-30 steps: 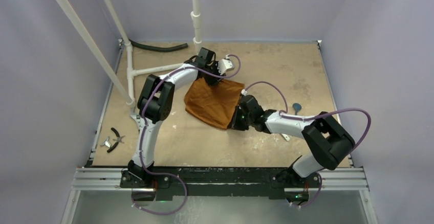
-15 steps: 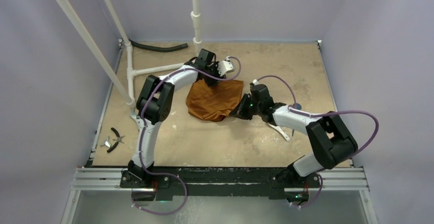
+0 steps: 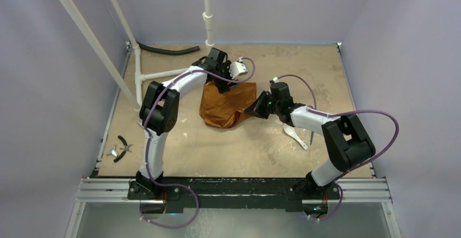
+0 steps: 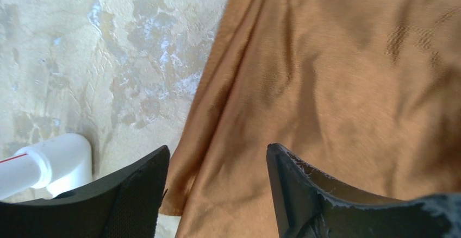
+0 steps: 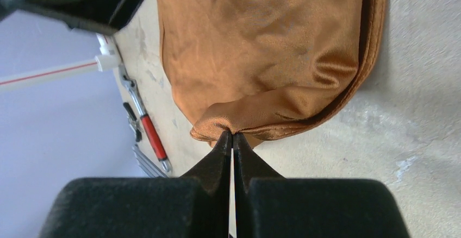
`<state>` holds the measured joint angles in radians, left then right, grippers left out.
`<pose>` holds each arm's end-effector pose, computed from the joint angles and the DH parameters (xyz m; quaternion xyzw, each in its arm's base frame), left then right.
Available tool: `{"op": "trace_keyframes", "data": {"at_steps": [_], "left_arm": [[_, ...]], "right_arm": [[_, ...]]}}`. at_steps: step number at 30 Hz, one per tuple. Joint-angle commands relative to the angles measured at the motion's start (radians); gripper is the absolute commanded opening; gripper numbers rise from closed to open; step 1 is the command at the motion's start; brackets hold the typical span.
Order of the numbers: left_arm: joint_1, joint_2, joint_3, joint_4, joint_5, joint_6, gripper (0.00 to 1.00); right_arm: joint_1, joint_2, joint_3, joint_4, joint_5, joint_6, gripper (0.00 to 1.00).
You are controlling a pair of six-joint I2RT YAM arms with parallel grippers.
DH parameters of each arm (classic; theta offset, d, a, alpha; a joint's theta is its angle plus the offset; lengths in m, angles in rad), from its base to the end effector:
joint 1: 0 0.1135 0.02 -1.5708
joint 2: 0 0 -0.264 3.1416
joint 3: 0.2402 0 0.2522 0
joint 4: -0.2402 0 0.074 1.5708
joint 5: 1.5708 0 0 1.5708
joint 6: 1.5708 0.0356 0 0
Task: Fold the napkin into a case and place the utensils inside
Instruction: Pick up the lower triangle-folded napkin from the center of the board.
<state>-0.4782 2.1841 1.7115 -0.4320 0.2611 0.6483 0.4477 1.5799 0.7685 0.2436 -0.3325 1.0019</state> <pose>0.4258 -0.2311 0.1861 0.5363 0.7695 -0.0950 0.3335 0.2882 0.1513 0.1832 0.1601 0.8535 0.4230 0.2587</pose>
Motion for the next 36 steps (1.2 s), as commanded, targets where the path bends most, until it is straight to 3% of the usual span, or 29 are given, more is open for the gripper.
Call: {"op": "trace_keyframes", "data": {"at_steps": [1,6,15,24,30,36], "left_arm": [[0.004,-0.112,0.065,-0.110,0.107,-0.026,0.72],[-0.004,-0.177,0.018,-0.157,0.192,-0.065,0.88],[-0.043,-0.177,-0.133,-0.146,0.427,-0.185,0.95],[-0.098,-0.201,-0.267,0.068,0.382,-0.356,0.98],[-0.123,-0.159,-0.283,0.060,0.369,-0.359,0.99],[-0.151,-0.174,-0.365,0.126,0.231,-0.331,0.97]], "right_arm": [[-0.030,0.002,-0.010,0.073,-0.004,0.037,0.00],[-0.060,0.036,-0.039,0.159,-0.024,0.077,0.00],[-0.072,0.081,-0.036,0.253,-0.068,0.116,0.00],[-0.074,0.068,-0.047,0.262,-0.078,0.126,0.00],[-0.078,0.060,-0.056,0.264,-0.080,0.126,0.00],[-0.080,0.047,-0.067,0.268,-0.082,0.121,0.00]]}}
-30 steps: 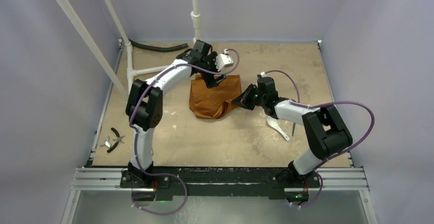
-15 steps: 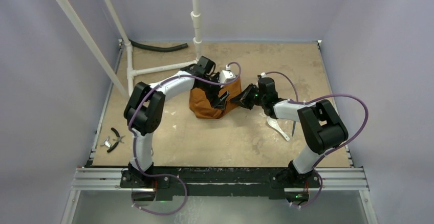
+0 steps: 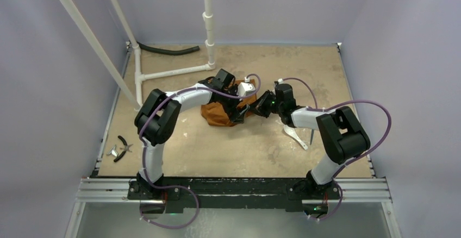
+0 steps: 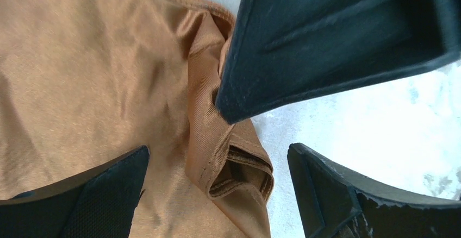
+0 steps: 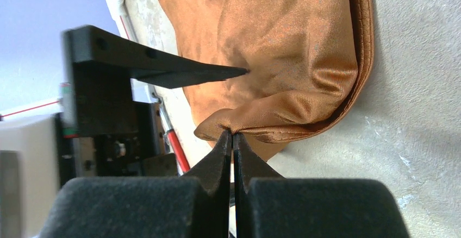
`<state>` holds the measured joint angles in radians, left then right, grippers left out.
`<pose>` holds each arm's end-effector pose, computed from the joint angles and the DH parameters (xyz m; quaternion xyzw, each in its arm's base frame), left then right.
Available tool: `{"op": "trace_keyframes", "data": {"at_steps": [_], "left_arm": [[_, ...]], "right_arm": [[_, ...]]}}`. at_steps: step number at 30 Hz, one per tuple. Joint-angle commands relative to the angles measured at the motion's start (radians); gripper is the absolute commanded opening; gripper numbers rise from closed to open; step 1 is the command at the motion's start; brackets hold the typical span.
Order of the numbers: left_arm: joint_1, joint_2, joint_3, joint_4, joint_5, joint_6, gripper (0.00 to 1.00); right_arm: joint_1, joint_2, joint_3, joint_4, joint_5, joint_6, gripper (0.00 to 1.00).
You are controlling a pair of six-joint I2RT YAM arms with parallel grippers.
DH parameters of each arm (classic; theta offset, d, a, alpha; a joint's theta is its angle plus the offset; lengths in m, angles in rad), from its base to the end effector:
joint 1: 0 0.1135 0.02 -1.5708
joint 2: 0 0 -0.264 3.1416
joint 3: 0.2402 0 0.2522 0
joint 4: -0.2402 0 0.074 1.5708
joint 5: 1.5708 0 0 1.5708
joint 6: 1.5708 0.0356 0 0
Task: Fold the napkin into a case and place the utensils inside
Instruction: Pick up the lower triangle-folded napkin from the center of the board.
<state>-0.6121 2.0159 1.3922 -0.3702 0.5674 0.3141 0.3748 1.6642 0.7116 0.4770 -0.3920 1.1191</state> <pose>0.3363 -0.2594 0.1702 0.4824 0.7878 -0.3059 0.2302 0.3026 0.1337 0.1626 0.2101 0.8170 0.4690 0.2617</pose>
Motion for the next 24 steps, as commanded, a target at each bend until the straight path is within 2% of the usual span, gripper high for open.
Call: {"op": "trace_keyframes", "data": {"at_steps": [1,3,5,6,8,10,13,16,18,20,22,24], "left_arm": [[-0.022,-0.006,-0.054,0.067,-0.094,0.011,0.93],[-0.027,-0.004,-0.058,0.059,-0.103,0.030,0.82],[-0.029,0.003,-0.052,0.046,-0.098,0.047,0.59],[-0.030,0.009,-0.044,0.038,-0.094,0.060,0.44],[-0.031,0.031,-0.013,-0.001,-0.084,0.072,0.02],[-0.032,0.042,0.003,-0.017,-0.095,0.075,0.00],[-0.034,0.031,-0.004,-0.014,-0.113,0.086,0.00],[-0.036,0.018,-0.005,-0.034,-0.117,0.104,0.00],[-0.038,0.007,-0.005,-0.047,-0.121,0.114,0.00],[-0.041,0.001,-0.001,-0.074,-0.116,0.126,0.00],[-0.043,-0.010,-0.002,-0.100,-0.113,0.138,0.00],[-0.047,-0.026,-0.013,-0.123,-0.112,0.147,0.00]], "right_arm": [[-0.007,-0.037,-0.011,0.036,-0.025,0.001,0.00],[-0.007,-0.040,-0.014,0.034,-0.025,-0.002,0.00],[-0.008,-0.040,-0.011,0.036,-0.033,-0.010,0.00],[-0.007,-0.038,-0.007,0.034,-0.040,-0.018,0.00],[-0.008,-0.037,0.006,0.018,-0.057,-0.037,0.00],[-0.008,-0.050,0.018,-0.033,-0.060,-0.065,0.09],[-0.014,-0.094,0.044,-0.153,-0.033,-0.140,0.31],[-0.043,-0.158,0.057,-0.248,0.000,-0.206,0.44],[-0.084,-0.199,0.062,-0.271,0.014,-0.227,0.47],[-0.118,-0.206,0.097,-0.284,0.021,-0.259,0.45],[-0.133,-0.172,0.168,-0.306,0.030,-0.300,0.40],[-0.134,-0.082,0.257,-0.300,0.008,-0.328,0.31]]}}
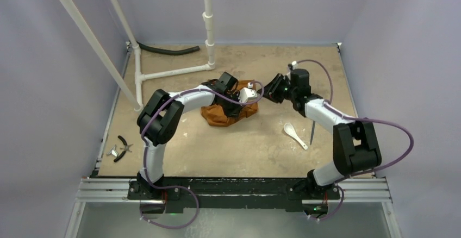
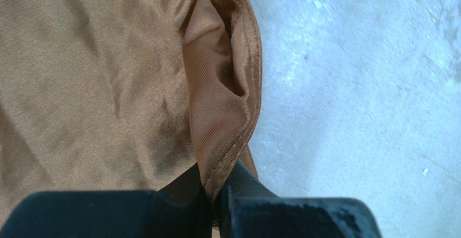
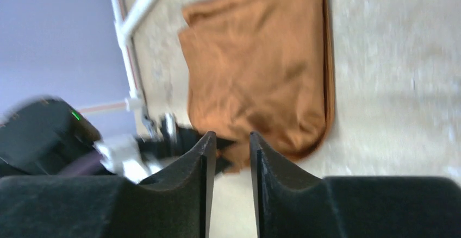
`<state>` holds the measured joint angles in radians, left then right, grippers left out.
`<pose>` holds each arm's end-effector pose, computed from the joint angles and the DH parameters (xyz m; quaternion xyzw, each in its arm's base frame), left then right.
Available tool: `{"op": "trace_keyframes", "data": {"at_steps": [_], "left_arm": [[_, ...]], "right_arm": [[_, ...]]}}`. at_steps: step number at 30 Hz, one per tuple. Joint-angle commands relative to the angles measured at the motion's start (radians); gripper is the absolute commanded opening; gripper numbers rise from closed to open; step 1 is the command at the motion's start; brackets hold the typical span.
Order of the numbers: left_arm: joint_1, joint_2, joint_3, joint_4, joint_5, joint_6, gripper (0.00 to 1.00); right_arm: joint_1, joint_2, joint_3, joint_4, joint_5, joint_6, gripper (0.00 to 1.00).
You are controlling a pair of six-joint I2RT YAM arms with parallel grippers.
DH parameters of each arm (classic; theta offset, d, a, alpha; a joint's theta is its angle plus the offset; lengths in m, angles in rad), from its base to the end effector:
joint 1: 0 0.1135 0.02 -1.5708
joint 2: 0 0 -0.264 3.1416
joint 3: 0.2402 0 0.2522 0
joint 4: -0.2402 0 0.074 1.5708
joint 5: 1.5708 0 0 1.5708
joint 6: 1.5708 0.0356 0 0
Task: Fold the napkin into a case and place the utensils inside
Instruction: Pick up the lower triangle-folded napkin from the center of the board.
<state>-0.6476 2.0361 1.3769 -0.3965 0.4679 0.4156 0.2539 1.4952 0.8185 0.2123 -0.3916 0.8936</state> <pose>0.3260 -0.2668 0.1548 0.5277 0.7809 -0.2514 0.2202 0.3104 0.0946 0.2222 0.1654 0.8244 0.4188 0.3430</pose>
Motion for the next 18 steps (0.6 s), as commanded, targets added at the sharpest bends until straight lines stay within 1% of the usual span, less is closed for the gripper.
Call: {"op": "trace_keyframes", "data": {"at_steps": [1,4,9,14,18], "left_arm": [[-0.014,-0.051,0.000,-0.108,-0.012,0.047,0.00],[-0.016,-0.065,-0.011,-0.136,-0.007,0.052,0.00],[-0.022,-0.080,-0.030,-0.176,-0.004,0.075,0.00],[-0.027,-0.080,-0.041,-0.217,-0.021,0.114,0.00],[-0.033,-0.085,-0.043,-0.247,-0.057,0.155,0.00]], "right_arm": [[-0.013,0.140,0.193,-0.031,-0.011,-0.126,0.24],[0.003,0.265,0.291,0.028,-0.034,-0.128,0.12],[0.067,0.437,0.473,0.017,-0.074,-0.154,0.02],[0.172,0.590,0.610,-0.008,-0.117,-0.191,0.00],[0.199,0.658,0.653,-0.010,-0.135,-0.213,0.00]]}}
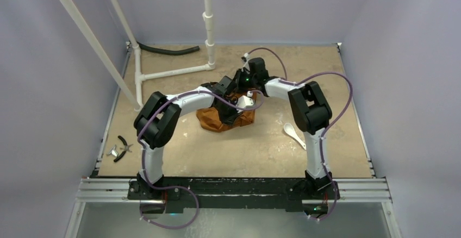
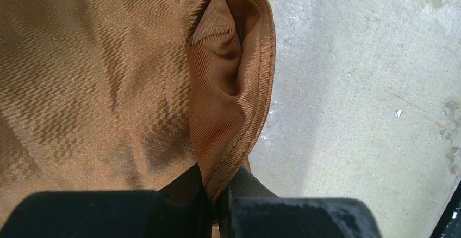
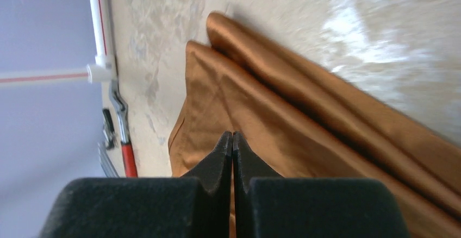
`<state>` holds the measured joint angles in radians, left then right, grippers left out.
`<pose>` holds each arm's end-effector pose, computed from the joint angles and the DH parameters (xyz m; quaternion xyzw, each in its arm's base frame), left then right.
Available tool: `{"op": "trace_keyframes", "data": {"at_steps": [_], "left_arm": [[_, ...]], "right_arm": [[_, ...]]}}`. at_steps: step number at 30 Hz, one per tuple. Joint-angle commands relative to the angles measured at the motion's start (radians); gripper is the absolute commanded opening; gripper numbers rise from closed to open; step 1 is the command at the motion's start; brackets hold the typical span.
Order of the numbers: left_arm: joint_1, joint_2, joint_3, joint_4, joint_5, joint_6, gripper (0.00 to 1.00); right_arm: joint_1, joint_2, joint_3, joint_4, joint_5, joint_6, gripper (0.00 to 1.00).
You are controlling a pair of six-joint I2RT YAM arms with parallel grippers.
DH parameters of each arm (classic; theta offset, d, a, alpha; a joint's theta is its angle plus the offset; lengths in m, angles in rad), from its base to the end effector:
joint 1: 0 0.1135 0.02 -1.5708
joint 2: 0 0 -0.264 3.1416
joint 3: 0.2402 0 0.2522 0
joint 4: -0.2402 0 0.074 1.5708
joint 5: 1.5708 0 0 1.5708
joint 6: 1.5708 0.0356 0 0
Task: Fold the napkin into a case and place the utensils inside
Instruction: Pick up the lower triangle-folded napkin from the center of the board.
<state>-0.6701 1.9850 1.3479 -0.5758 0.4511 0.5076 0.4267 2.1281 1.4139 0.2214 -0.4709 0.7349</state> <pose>0.3007 -0.2581 0.1584 0.5658 0.7755 -0.2334 0.1551 0.4277 0.2122 0.1724 0.0098 0.8430 0.4412 0.3074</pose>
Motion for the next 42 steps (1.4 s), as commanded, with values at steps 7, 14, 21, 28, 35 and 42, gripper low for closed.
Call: {"op": "trace_keyframes", "data": {"at_steps": [7,14,21,28,35,42], "left_arm": [[-0.061,-0.025,0.056,-0.156,-0.106,0.147,0.00],[-0.106,0.040,0.207,-0.238,-0.166,0.238,0.00],[-0.141,0.117,0.326,-0.327,-0.199,0.371,0.01],[-0.142,0.190,0.445,-0.413,-0.218,0.493,0.01],[-0.141,0.219,0.493,-0.422,-0.196,0.554,0.01],[-0.095,0.244,0.531,-0.477,-0.151,0.580,0.01]], "right_arm": [[0.046,0.077,0.081,-0.079,-0.024,-0.122,0.00],[0.060,0.050,-0.090,0.004,-0.014,-0.094,0.00],[0.060,0.047,-0.145,0.028,-0.041,-0.106,0.00],[0.060,0.037,-0.197,0.088,-0.065,-0.087,0.00],[0.056,0.013,-0.248,0.151,-0.146,-0.055,0.00],[-0.059,-0.159,-0.291,0.317,-0.250,0.014,0.33]]}}
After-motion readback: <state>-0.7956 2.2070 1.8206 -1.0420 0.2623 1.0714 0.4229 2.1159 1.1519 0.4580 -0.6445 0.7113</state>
